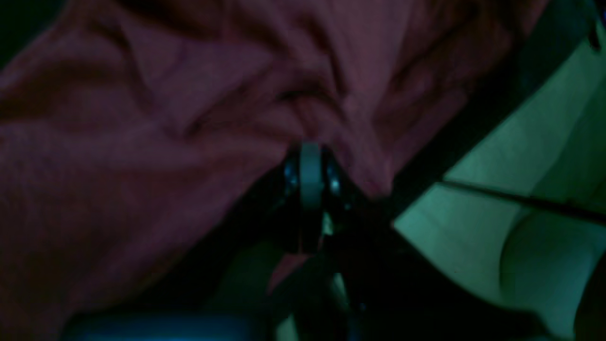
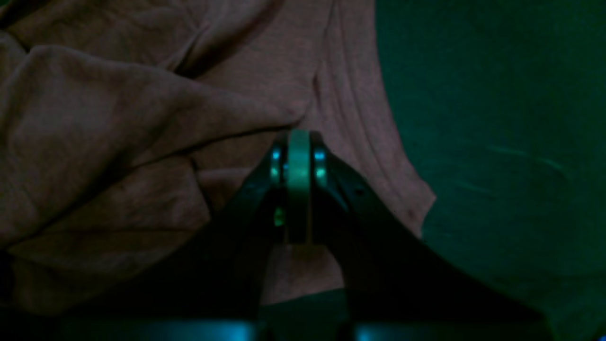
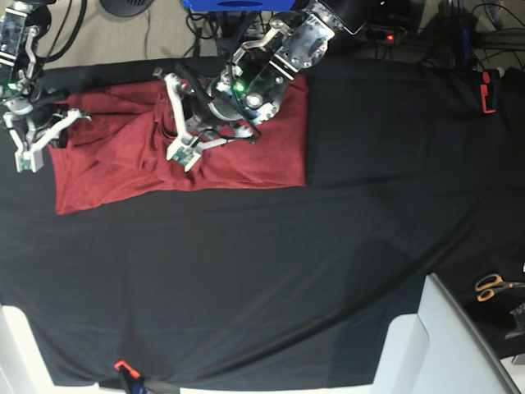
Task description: Fold the T-shirt properly
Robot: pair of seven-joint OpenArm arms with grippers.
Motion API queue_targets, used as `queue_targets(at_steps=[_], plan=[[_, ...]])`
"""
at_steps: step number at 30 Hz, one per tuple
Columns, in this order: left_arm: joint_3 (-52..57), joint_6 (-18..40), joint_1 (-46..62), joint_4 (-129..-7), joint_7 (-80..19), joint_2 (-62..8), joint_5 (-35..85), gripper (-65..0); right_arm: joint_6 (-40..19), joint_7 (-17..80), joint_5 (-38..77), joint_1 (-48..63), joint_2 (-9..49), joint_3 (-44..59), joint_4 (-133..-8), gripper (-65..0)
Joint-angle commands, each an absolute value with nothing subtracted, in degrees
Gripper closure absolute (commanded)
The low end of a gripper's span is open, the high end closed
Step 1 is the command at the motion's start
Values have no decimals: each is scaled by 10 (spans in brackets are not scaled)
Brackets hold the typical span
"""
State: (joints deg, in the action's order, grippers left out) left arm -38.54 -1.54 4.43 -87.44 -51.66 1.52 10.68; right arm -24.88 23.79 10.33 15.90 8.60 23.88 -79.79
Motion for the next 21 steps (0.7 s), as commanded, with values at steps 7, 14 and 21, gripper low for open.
queue_targets(at_steps=[7, 14, 21], plan=[[-356, -14, 32, -895, -509, 11, 105, 0, -248, 227, 109, 154, 95, 241, -806, -15], [-326, -14, 17, -882, -509, 13, 108, 0, -248, 227, 109, 154, 95, 241, -806, -15], [-326, -14, -10, -815, -507, 19, 110, 0, -248, 227, 109, 154, 95, 241, -806, -15]])
